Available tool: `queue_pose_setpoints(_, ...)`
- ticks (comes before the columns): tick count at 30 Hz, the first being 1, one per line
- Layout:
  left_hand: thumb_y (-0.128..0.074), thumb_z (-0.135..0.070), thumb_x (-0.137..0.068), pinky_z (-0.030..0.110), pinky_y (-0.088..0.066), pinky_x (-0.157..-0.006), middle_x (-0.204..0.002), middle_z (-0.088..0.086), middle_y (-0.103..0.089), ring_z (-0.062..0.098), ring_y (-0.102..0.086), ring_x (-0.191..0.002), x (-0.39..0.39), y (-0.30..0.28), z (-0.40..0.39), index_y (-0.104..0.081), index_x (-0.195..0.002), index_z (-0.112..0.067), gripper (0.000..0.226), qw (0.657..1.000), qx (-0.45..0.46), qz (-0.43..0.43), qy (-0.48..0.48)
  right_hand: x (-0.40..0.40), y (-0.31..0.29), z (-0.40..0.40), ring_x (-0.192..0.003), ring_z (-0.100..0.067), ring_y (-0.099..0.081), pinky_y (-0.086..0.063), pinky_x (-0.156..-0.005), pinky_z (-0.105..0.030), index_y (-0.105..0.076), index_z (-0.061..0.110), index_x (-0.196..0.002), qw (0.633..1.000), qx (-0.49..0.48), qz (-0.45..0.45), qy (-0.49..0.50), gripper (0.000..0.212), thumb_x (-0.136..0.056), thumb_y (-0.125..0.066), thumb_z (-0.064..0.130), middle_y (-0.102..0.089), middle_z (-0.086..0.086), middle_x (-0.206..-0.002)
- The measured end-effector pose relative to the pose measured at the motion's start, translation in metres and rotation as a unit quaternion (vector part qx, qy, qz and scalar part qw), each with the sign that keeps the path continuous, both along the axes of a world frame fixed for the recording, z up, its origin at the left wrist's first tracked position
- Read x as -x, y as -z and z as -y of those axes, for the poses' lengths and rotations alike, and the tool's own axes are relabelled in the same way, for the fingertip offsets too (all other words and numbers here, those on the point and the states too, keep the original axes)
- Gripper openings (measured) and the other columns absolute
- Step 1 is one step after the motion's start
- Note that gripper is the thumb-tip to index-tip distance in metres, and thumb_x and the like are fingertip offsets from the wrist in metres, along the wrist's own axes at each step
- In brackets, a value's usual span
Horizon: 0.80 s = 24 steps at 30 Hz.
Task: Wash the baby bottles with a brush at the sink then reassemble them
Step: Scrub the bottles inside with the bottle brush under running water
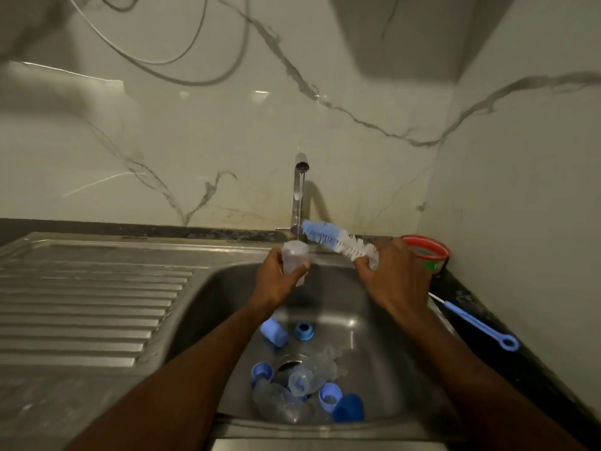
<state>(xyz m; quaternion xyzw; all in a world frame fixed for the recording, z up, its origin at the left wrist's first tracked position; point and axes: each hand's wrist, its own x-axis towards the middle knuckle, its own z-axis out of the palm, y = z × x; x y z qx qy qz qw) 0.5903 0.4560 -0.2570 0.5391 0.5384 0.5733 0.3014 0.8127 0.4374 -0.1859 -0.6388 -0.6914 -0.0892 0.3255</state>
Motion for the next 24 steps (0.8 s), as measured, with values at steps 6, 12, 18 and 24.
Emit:
queue_pose_setpoints(6,-0.081,-0.027,-0.085,0.038,-0.055,-0.098,-0.129,0.003,-0.063,0.016,-0.061,-0.114,-0.002,0.006,0.000,-0.054,-0.132,-0.017,0.055,0.999,0.000,-0.048,-0.019,0.005,0.005,0.000,-0.085,-0.012,-0.049,-0.044,-0.067,-0.025,-0.068,0.016,-0.119,0.995,-0.009,0.019,-0.093,0.037,-0.091,-0.068,0.041,-0.060,-0.003,-0.108)
queue_pose_setpoints(12,-0.073,-0.032,-0.092,0.024,-0.055,-0.093,-0.125,-0.008,-0.066,0.004,-0.064,-0.113,-0.006,0.008,0.003,-0.058,-0.128,-0.022,0.040,0.989,-0.064,-0.107,0.084,0.001,0.019,-0.011,-0.083,-0.007,-0.047,-0.030,-0.063,-0.015,-0.071,0.023,-0.112,0.990,-0.020,0.019,-0.135,0.021,-0.097,-0.063,0.036,-0.054,0.007,-0.094)
queue_pose_setpoints(18,-0.075,-0.030,-0.090,0.025,-0.055,-0.092,-0.115,-0.012,-0.068,-0.002,-0.064,-0.106,0.001,0.004,-0.002,-0.062,-0.121,-0.024,0.034,0.992,-0.083,-0.085,0.032,0.004,0.017,-0.012,-0.080,-0.010,-0.051,-0.039,-0.064,-0.027,-0.073,0.026,-0.109,0.989,-0.041,0.023,-0.143,0.021,-0.097,-0.061,0.040,-0.058,0.006,-0.091)
queue_pose_setpoints(24,-0.079,-0.030,-0.086,0.019,-0.054,-0.093,-0.118,-0.016,-0.066,-0.009,-0.061,-0.106,-0.010,0.001,0.009,-0.060,-0.125,-0.026,0.043,0.973,-0.119,-0.178,0.090,0.006,0.017,-0.007,-0.081,-0.009,-0.052,-0.045,-0.066,-0.027,-0.073,0.025,-0.112,0.989,-0.037,0.008,-0.142,0.022,-0.097,-0.062,0.038,-0.061,0.005,-0.093)
